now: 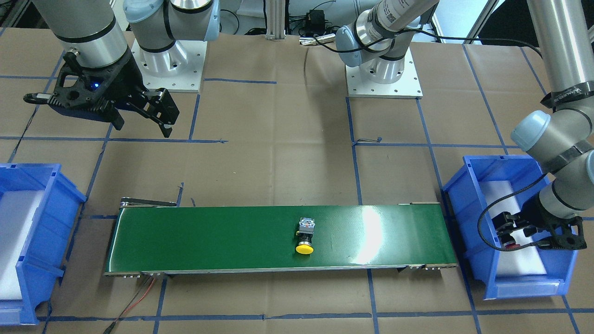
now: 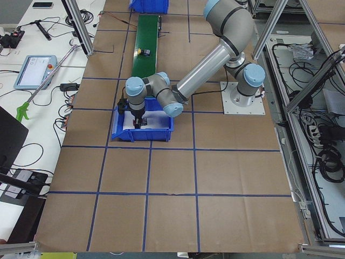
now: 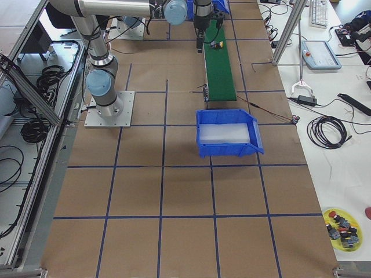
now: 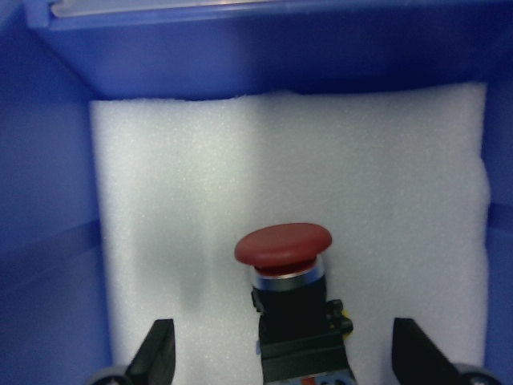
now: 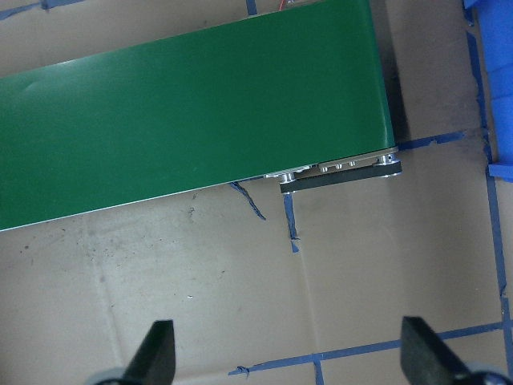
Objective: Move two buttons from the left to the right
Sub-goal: 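Grasp the red-capped button with the left gripper while the right gripper nears the belt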
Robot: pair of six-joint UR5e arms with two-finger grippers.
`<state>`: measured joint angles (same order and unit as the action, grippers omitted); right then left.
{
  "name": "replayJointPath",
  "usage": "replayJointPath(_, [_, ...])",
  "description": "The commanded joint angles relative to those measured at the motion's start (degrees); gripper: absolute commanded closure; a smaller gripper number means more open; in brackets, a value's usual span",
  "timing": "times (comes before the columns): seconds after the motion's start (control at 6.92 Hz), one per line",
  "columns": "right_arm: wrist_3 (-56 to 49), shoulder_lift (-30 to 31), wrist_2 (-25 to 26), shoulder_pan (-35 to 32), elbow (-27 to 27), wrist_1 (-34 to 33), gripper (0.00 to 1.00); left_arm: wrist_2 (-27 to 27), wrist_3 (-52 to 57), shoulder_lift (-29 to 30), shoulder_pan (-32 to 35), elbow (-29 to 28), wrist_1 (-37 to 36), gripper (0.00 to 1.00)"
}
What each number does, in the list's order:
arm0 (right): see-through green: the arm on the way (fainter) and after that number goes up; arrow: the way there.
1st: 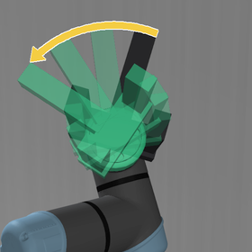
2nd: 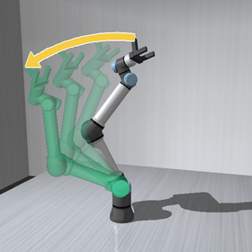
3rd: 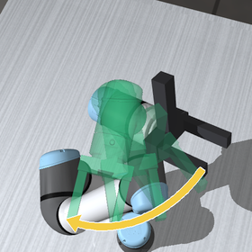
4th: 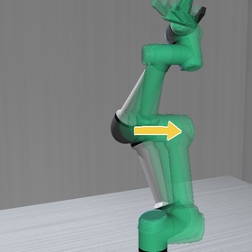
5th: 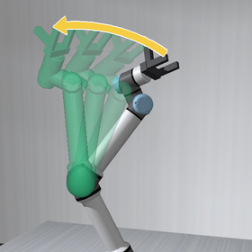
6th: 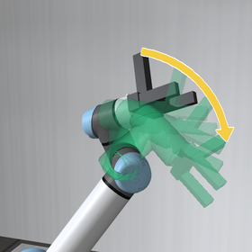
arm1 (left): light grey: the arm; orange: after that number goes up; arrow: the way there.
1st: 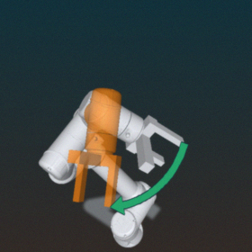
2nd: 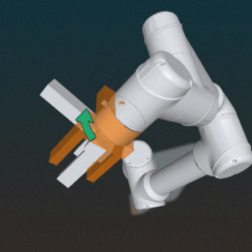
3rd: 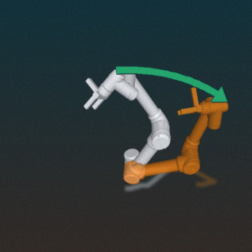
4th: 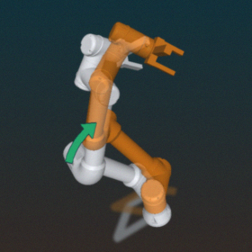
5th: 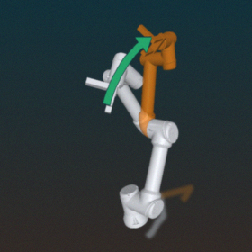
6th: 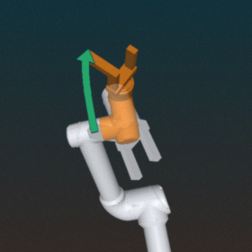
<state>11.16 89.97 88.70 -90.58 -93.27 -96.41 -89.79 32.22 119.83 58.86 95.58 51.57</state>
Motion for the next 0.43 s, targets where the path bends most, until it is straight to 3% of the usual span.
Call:
replayJointPath(0.0, [0.0,-0.1,-0.2,0.0,-0.1,-0.3,0.0,0.1,-0.6,-0.5,0.4,-0.7,0.1,0.51])
replayJointPath(0.29, [1.0,-0.2,-0.3,0.0,-0.3,-0.4,0.0,0.1,-0.9,-0.7,0.6,-0.7,0.3,0.84])
